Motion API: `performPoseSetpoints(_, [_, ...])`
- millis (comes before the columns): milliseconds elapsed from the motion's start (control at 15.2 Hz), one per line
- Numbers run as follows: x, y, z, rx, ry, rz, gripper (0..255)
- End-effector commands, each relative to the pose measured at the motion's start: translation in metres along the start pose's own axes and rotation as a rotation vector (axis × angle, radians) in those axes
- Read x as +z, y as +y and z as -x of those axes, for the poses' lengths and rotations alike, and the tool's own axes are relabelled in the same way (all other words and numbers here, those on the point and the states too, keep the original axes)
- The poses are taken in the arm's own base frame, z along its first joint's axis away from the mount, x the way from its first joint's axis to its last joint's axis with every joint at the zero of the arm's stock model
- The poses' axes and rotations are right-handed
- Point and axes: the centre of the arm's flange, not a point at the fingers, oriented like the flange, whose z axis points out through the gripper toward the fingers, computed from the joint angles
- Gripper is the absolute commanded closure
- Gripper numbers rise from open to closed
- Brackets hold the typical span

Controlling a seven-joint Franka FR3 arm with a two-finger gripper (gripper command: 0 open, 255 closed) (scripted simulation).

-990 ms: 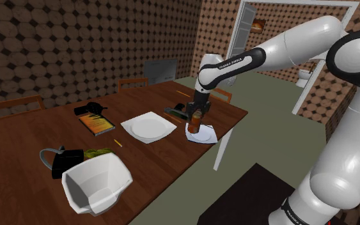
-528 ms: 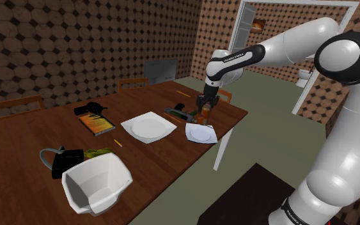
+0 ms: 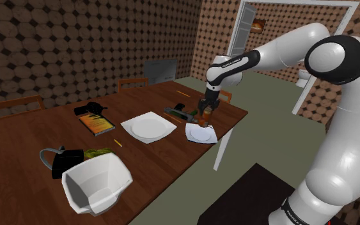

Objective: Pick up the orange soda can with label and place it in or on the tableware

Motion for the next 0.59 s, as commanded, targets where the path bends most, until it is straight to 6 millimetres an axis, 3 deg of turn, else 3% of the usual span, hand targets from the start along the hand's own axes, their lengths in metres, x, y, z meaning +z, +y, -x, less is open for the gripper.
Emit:
performPoseSetpoints(0, [0.010, 0.000, 0.000, 0.000, 0.001, 0.000, 255])
performPoseSetpoints(528, [0.052, 0.003, 0.000, 0.000, 0.001, 0.000, 255])
